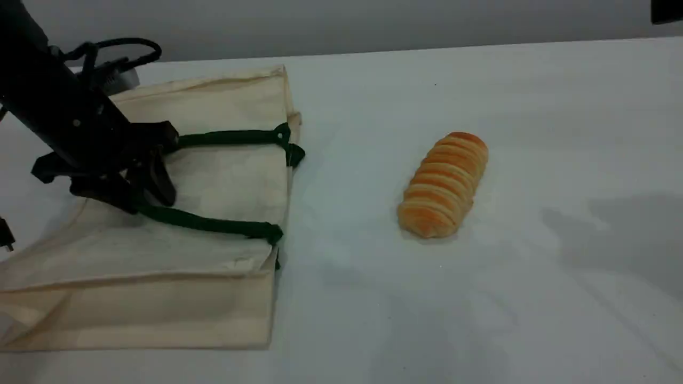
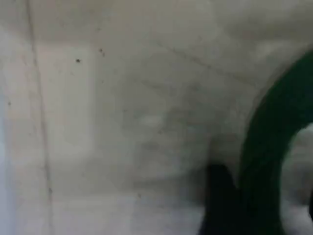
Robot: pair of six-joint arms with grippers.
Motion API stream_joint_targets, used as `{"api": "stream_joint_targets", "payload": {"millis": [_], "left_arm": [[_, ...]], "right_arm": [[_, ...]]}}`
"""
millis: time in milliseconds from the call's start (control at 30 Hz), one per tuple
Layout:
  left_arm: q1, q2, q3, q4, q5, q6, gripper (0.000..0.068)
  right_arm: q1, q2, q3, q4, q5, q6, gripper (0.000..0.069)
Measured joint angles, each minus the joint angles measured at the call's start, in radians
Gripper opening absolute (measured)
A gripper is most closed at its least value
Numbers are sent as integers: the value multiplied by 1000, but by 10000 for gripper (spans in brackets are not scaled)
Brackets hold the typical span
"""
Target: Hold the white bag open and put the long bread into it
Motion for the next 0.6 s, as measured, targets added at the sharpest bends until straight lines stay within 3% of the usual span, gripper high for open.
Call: {"api": "stream_joint_targets", "payload": {"millis": [167,200,600], "left_arm": [[1,-4,0,-6,7,-1,100],[1,-5,-5,-5,10,0,82],[-24,-184,-210,-6,321,21,83]], "right_arm": [[0,0,0,0,1,0,463],[0,0,0,1,1,0,463],[2,101,0,109,10,-68,463]]}}
